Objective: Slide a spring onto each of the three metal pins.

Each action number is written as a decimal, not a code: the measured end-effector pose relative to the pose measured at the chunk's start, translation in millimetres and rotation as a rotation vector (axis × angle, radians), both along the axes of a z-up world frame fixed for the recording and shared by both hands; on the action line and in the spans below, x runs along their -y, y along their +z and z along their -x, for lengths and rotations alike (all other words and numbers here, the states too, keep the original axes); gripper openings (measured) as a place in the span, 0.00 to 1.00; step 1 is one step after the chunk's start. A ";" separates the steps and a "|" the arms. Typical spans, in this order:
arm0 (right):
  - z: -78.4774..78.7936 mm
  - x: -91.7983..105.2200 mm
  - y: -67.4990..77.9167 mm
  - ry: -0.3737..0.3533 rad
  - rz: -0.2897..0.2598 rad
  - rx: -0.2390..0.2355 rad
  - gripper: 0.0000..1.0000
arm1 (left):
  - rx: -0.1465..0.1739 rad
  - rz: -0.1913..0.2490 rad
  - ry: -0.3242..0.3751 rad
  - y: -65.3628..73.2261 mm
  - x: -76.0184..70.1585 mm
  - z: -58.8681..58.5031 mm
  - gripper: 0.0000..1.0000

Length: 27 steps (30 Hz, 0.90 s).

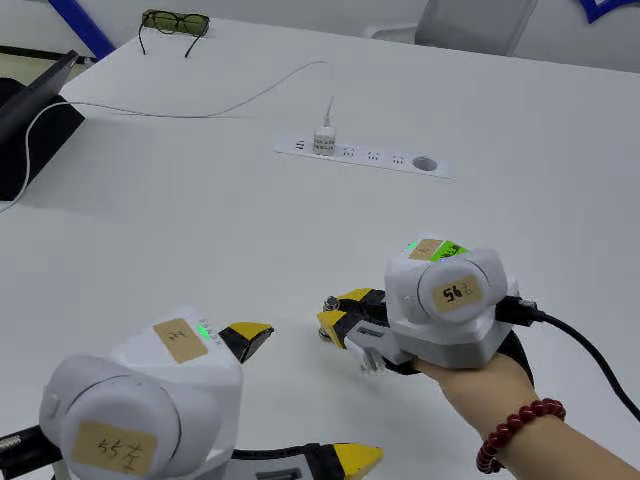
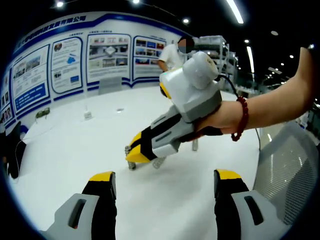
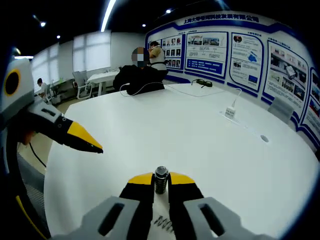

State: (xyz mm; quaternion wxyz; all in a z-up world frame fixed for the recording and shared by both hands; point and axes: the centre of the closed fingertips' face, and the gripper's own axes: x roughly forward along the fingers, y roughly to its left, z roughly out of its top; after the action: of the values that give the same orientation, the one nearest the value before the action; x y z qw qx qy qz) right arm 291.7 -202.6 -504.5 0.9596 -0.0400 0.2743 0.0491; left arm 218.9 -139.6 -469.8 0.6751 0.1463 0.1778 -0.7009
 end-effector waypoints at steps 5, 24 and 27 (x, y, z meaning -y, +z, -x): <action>1.6 -0.8 1.5 0.003 -0.002 -0.001 0.12 | 0.007 0.007 -0.001 1.4 0.6 -0.1 0.81; 21.1 6.3 39.6 -0.066 -0.057 0.068 0.35 | 0.046 0.039 -0.021 9.4 3.2 1.8 0.76; 28.1 10.1 43.8 -0.085 -0.056 0.071 0.38 | 0.062 0.040 -0.028 11.0 3.6 2.6 0.74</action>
State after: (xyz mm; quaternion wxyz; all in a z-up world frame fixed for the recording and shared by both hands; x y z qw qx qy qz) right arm 263.5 -212.7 -460.7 0.9707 -0.0030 0.2400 0.0145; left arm 216.4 -143.2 -458.7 0.6731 0.1567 0.1407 -0.7089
